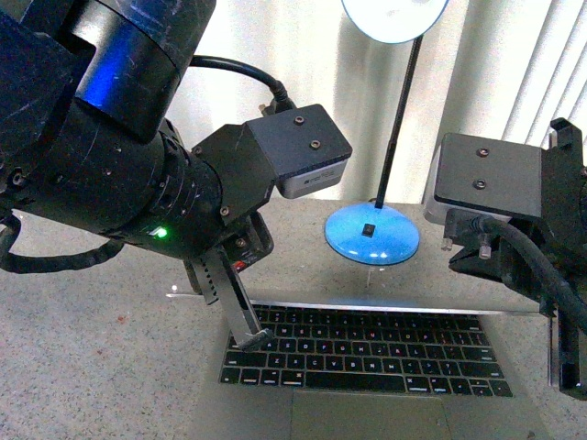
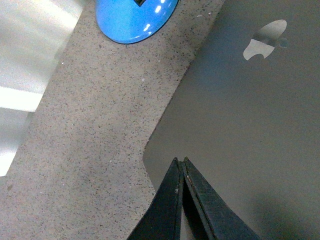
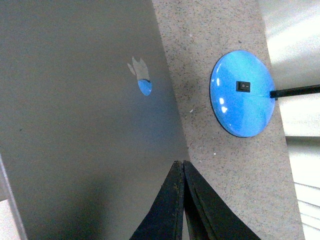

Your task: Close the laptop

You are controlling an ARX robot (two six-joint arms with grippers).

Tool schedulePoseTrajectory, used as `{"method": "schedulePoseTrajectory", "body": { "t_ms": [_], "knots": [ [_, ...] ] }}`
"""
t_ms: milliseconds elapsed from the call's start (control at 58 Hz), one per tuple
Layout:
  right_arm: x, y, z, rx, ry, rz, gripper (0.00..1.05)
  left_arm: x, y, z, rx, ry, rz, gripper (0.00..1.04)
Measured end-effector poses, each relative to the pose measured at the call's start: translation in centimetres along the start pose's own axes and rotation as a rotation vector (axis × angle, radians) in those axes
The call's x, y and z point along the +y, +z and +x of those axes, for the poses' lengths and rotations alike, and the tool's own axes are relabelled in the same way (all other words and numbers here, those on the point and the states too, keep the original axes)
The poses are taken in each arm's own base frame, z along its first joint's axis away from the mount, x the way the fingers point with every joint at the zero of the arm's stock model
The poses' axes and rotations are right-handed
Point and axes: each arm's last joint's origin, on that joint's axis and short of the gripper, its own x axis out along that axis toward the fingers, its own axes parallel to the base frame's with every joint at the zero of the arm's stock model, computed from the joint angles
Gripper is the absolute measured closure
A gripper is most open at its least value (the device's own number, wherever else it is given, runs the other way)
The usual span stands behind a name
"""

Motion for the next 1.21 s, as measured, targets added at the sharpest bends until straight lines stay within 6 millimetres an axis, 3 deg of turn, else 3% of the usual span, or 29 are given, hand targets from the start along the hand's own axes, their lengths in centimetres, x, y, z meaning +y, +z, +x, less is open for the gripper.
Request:
{"method": "schedulePoseTrajectory", "body": {
  "t_ms": [1207],
  "knots": [
    [1.8,0.2,1.7,0.005,0.057,-0.019,1.02,-1.5,-2.2,0.6,0.0,-0.033,-0.047,1.01]
  ]
}}
